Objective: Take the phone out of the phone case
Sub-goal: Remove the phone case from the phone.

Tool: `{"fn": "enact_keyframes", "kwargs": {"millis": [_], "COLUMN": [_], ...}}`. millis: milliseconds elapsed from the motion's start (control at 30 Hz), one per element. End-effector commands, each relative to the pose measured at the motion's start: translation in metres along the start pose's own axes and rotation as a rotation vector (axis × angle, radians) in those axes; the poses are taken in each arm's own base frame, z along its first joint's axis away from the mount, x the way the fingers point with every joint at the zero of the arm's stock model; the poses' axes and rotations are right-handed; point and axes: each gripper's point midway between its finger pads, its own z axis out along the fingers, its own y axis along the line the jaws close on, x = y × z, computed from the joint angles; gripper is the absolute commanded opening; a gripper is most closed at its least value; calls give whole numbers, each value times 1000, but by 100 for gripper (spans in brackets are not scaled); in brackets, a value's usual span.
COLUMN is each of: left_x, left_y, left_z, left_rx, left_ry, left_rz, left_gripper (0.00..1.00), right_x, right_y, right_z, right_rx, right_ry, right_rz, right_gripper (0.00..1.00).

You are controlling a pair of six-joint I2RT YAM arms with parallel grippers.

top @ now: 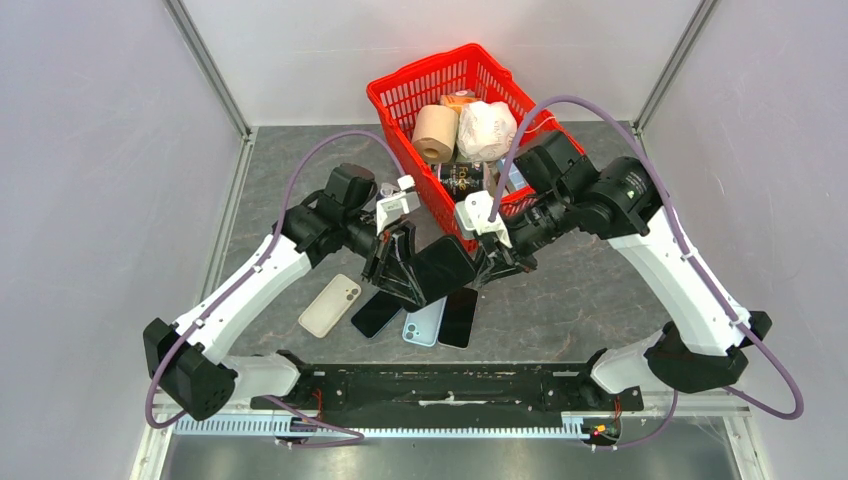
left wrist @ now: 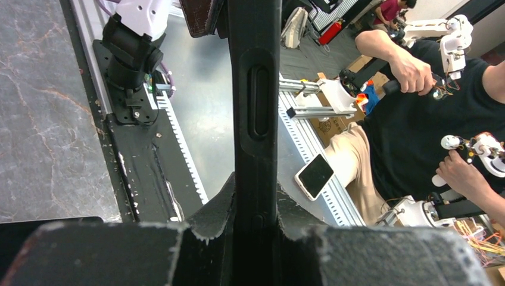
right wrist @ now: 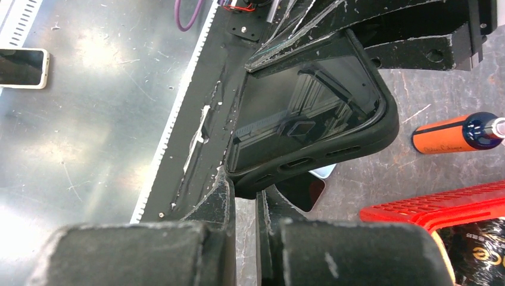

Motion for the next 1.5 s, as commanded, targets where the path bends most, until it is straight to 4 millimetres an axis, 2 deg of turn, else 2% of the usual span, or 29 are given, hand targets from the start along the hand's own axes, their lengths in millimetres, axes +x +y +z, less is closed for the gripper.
{"fn": "enact_keyframes", "kwargs": {"millis": [0,300,667,1033,1467], "left_x": [-7,-3,5,20,13], "left_y": [-23,-37,-31,-3,21], "left_z": [10,15,17,10,-5], "left_rx": [77,115,23,-216,-413], "left_ry": [20,35,68,226,299], "left_rz": [1,15,77,243,320], "left_gripper": [2,2,2,2,2], "right_x": [-12,-14,-15,-8,-3], "right_y": [-19,-29,-55,-96,-126], "right_z": [27,35,40,43,58], "right_rx": [-45,-70,-36,55,60], "right_ry": [-37,-55,-94,-103,-138], "right_rz": [-149,-128,9,213,397], "right_gripper": [0,0,0,0,0]}}
